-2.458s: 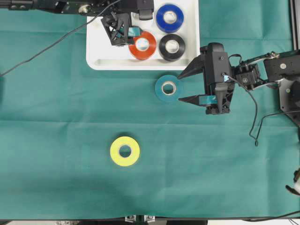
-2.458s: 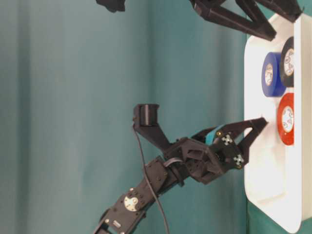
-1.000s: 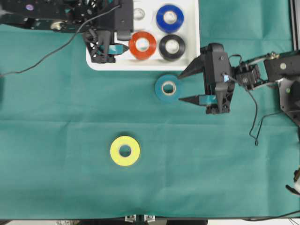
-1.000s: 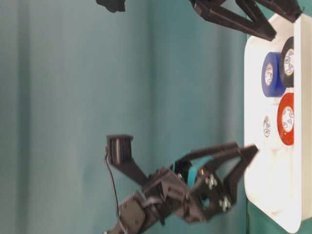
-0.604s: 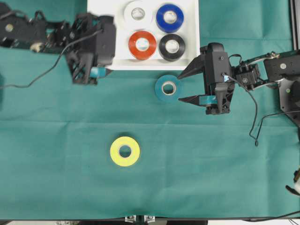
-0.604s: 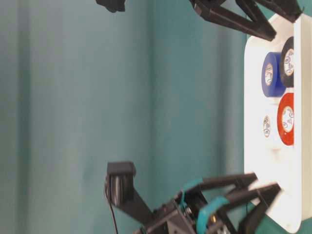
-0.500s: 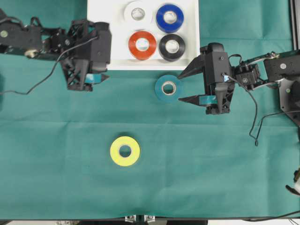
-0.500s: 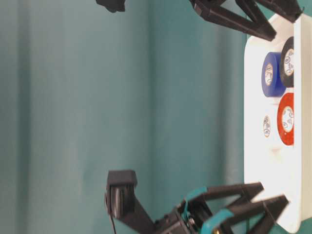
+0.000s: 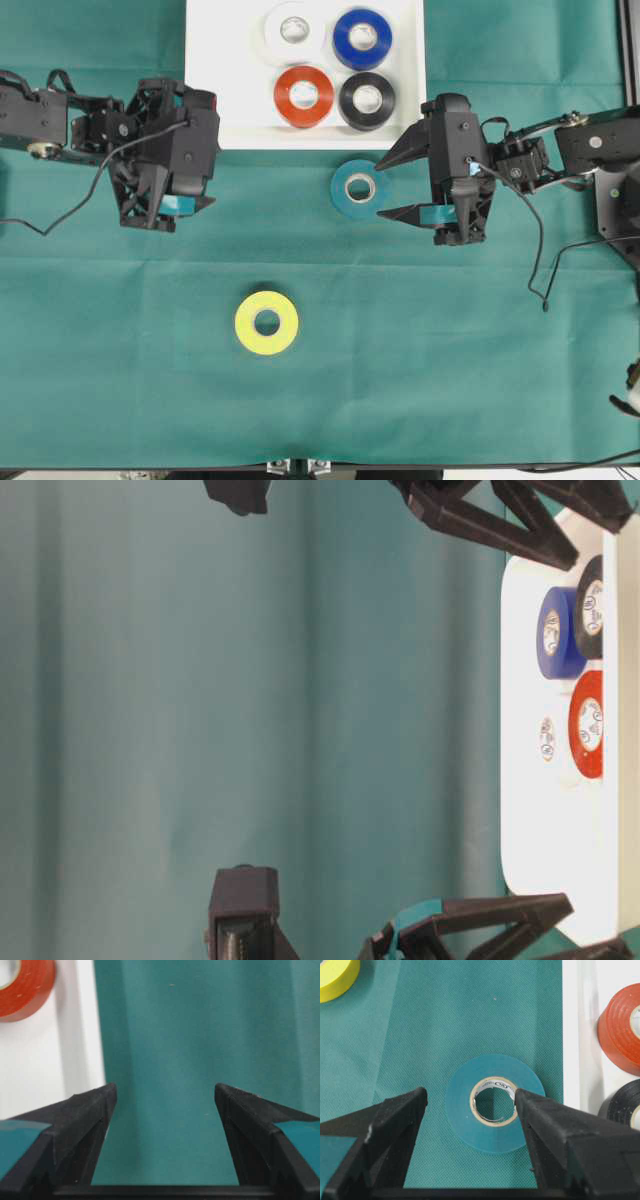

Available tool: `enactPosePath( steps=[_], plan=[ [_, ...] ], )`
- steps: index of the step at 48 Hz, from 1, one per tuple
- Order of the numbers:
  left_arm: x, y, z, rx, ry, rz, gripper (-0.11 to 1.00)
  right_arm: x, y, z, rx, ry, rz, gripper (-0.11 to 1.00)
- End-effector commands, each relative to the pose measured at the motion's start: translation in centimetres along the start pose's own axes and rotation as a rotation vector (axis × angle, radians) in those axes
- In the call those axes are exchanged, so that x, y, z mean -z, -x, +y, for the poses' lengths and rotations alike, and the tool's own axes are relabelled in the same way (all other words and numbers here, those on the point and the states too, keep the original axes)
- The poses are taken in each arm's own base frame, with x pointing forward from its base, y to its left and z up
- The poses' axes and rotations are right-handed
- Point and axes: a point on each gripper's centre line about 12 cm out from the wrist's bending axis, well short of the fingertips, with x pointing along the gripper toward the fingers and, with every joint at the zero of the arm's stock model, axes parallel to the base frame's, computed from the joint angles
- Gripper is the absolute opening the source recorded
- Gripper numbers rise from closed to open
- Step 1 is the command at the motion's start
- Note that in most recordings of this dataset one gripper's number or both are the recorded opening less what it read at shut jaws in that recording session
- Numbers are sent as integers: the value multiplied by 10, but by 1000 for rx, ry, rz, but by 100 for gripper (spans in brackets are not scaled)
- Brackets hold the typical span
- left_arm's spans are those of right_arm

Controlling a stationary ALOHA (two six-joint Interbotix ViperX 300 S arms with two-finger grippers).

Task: Put the tape alternately from left to right into the white case.
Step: 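Release the white roll and withdraw the left gripper from the tray, then lower the right gripper onto the teal tape roll and grasp it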

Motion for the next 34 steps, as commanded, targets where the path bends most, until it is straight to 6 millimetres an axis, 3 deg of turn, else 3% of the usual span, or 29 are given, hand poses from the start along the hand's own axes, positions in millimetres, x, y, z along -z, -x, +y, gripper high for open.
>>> enactPosePath(
  steps=[1, 34],
  plan=[
    [-7, 6, -4, 5, -6, -35, 91, -10, 0, 2, -9, 3, -31, 78],
    [-3, 5, -7, 11, 49, -23, 90, -12, -17, 8, -15, 13, 4, 78]
  ],
)
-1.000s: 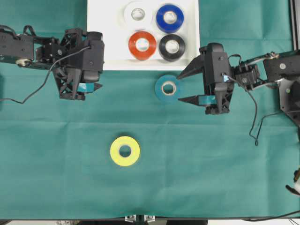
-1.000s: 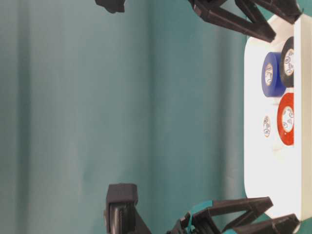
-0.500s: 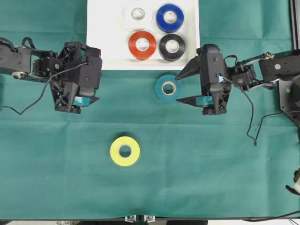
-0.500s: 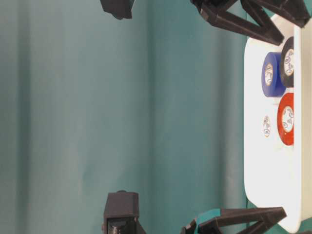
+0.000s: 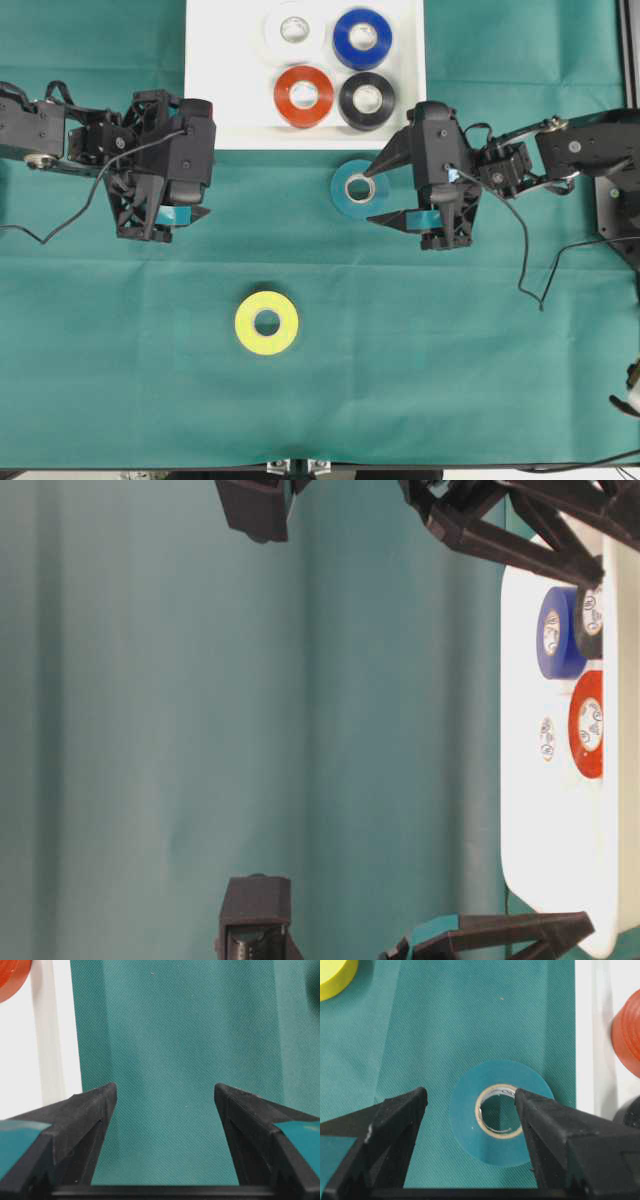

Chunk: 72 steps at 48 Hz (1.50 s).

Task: Put the tape alternately from left to right into the white case.
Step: 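Lower the right gripper onto the teal tape roll and grasp it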

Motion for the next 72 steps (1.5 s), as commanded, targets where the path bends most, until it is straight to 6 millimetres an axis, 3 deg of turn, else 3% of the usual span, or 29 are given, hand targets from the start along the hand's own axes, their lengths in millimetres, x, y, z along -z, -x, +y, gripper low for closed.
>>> enactPosePath(
  steps=[1, 38, 63, 72],
  plan=[
    [-8, 7, 0, -2, 0, -37, 90, -11, -1, 4, -6, 9, -22, 78],
    [-8, 7, 0, -2, 0, -37, 90, 1, -30, 9, 29, -26, 104, 78],
    [-9, 7, 0, -2, 0, -38, 90, 6, -50, 0, 101, -26, 200, 78],
    [-8, 7, 0, -2, 0, -37, 90, 7, -56, -2, 128, -35, 231, 73]
  ],
)
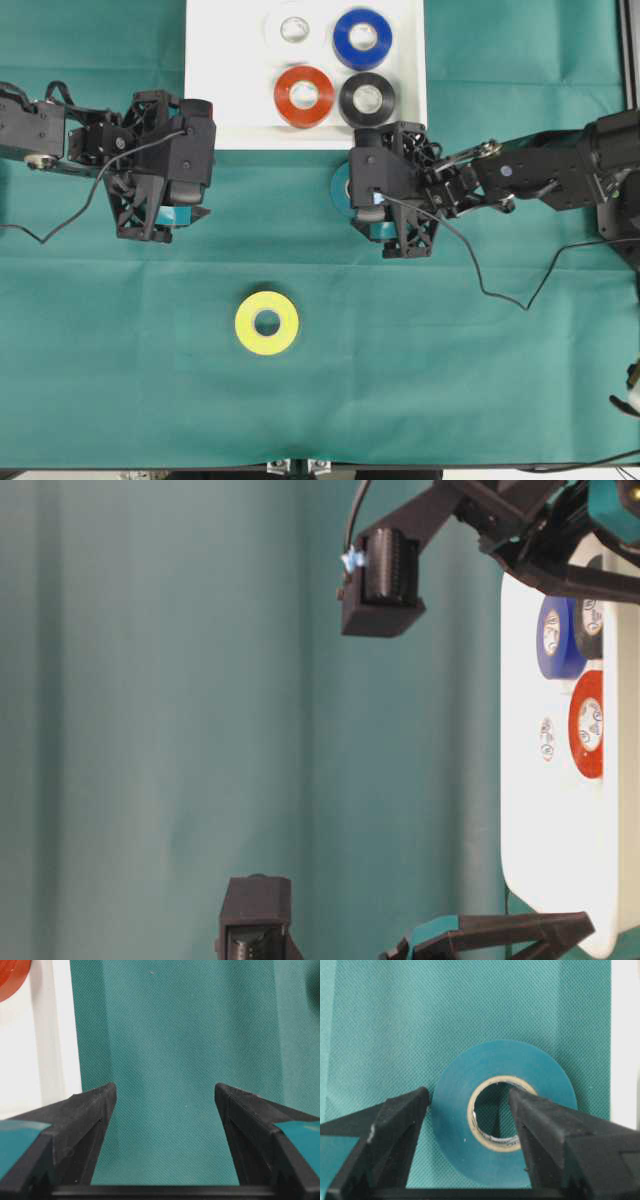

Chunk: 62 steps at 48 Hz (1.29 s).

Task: Put the tape alternately from left to right into the white case.
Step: 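Lower the right gripper onto the teal tape roll and grasp it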

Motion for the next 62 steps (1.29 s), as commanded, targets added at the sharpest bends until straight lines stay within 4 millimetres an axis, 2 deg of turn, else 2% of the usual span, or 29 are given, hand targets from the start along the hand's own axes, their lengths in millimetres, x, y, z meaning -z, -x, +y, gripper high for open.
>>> enactPosePath(
  steps=[1, 8, 28, 30, 36, 51, 62],
  plan=[
    [-8, 7, 0, -2, 0, -37, 90, -9, 0, -2, 11, -15, -11, 72],
    [-8, 7, 0, -2, 0, -37, 90, -7, -2, -3, 28, -17, 10, 63],
    [-9, 7, 0, -3, 0, -40, 90, -10, -1, 3, 18, -7, 4, 61],
    [-9, 7, 0, -2, 0, -38, 90, -11, -1, 3, 16, -4, -1, 56],
    [-9, 7, 0, -2, 0, -38, 90, -12, -1, 7, 10, 3, -6, 29],
    [-9, 7, 0, -2, 0, -37, 90, -21, 5, 11, -9, 9, -44, 28],
    [-8, 7, 0, -2, 2, -32, 90, -36, 29, 24, -40, 33, -116, 28]
  ],
)
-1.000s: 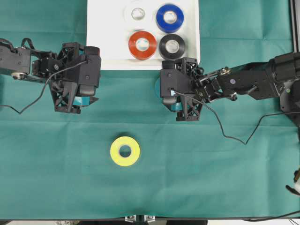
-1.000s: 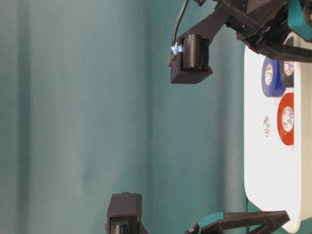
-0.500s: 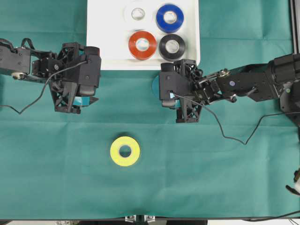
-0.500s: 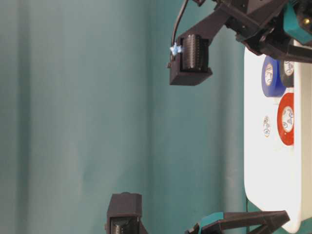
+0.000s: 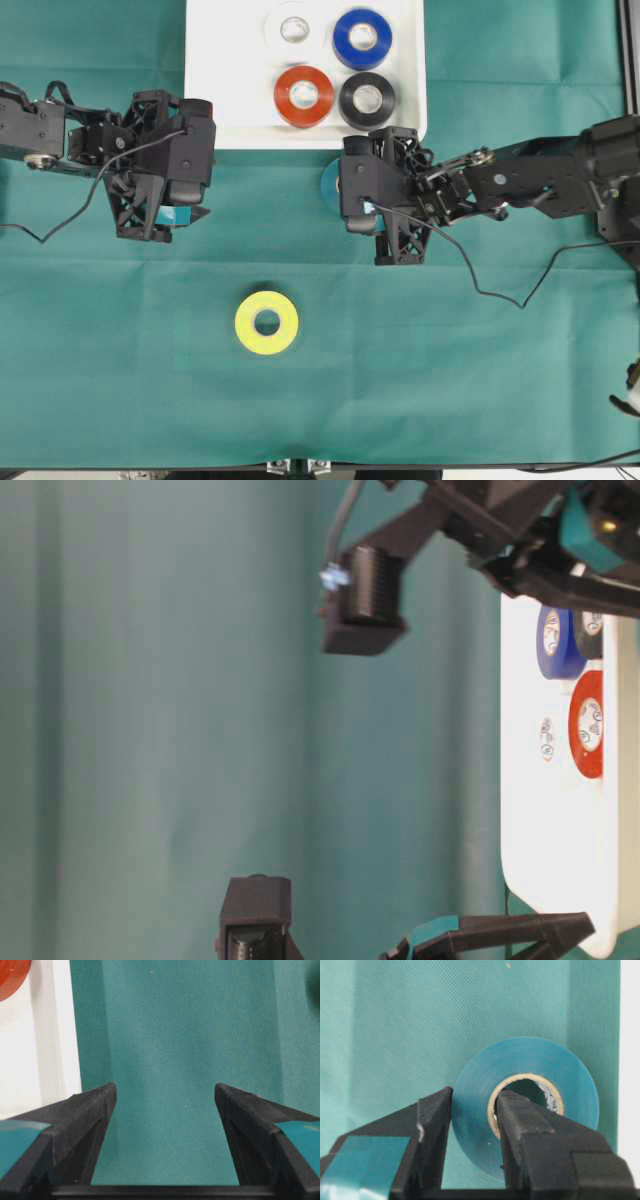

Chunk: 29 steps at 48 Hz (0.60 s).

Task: Put the tape alternately from left to right into the white case.
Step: 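Lower the right gripper onto the teal tape roll and grasp it, then lift the teal roll and carry it into the tray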

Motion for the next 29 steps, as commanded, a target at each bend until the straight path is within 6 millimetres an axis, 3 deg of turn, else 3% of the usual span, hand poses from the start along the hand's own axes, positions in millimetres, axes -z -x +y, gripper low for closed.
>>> enactPosePath(
  steps=[1, 13, 29],
  plan=[
    [-8, 7, 0, -2, 3, -34, 90, -22, 21, 10, -31, 15, -88, 28],
    [-7, 7, 0, -2, 3, -32, 90, -35, 47, 19, -69, 36, -175, 28],
    [-8, 7, 0, -2, 3, -35, 90, -43, 45, 16, -69, 82, -205, 28]
  ],
)
